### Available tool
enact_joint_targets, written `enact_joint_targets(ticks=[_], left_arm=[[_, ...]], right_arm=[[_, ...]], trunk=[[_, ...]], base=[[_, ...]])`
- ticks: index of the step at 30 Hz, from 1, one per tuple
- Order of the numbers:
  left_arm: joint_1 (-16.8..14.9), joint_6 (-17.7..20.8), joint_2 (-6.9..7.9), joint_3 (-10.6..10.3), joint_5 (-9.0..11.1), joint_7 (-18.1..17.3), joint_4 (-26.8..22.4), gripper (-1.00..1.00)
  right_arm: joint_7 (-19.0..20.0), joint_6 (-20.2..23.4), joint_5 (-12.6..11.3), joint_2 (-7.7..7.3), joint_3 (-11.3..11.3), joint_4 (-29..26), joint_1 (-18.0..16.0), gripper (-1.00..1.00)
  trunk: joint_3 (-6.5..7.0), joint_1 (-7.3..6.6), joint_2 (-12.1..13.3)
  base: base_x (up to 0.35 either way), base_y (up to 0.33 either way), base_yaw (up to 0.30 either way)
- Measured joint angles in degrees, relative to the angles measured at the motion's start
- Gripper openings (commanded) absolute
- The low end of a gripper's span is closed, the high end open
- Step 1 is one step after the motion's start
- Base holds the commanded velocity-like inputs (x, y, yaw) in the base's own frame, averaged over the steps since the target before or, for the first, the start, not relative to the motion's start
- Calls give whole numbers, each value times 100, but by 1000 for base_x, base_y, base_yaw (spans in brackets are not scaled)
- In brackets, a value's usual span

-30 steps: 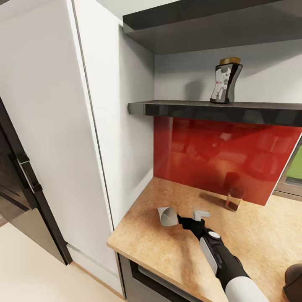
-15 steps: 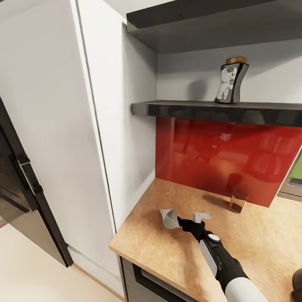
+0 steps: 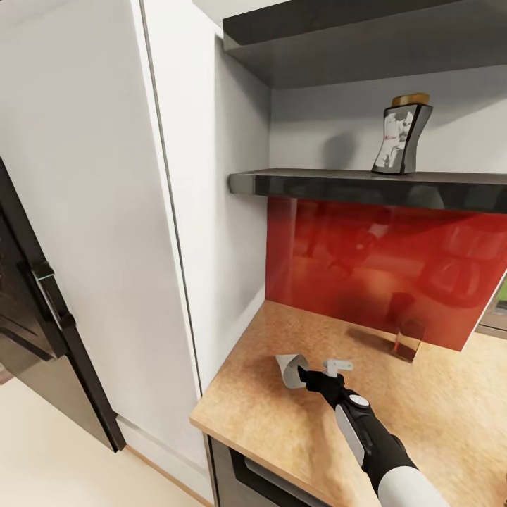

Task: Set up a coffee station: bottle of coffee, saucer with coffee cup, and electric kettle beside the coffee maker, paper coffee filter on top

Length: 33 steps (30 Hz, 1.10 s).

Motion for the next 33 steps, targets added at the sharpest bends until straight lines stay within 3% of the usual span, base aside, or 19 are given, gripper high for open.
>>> enact_joint_targets(ticks=[33], left_arm=[[0, 3, 2, 0, 0, 9, -2, 100]], right_arm=[[0, -8, 0, 0, -1, 78, 0, 100]], trunk=[[0, 0, 0]], base=[[37, 49, 0]])
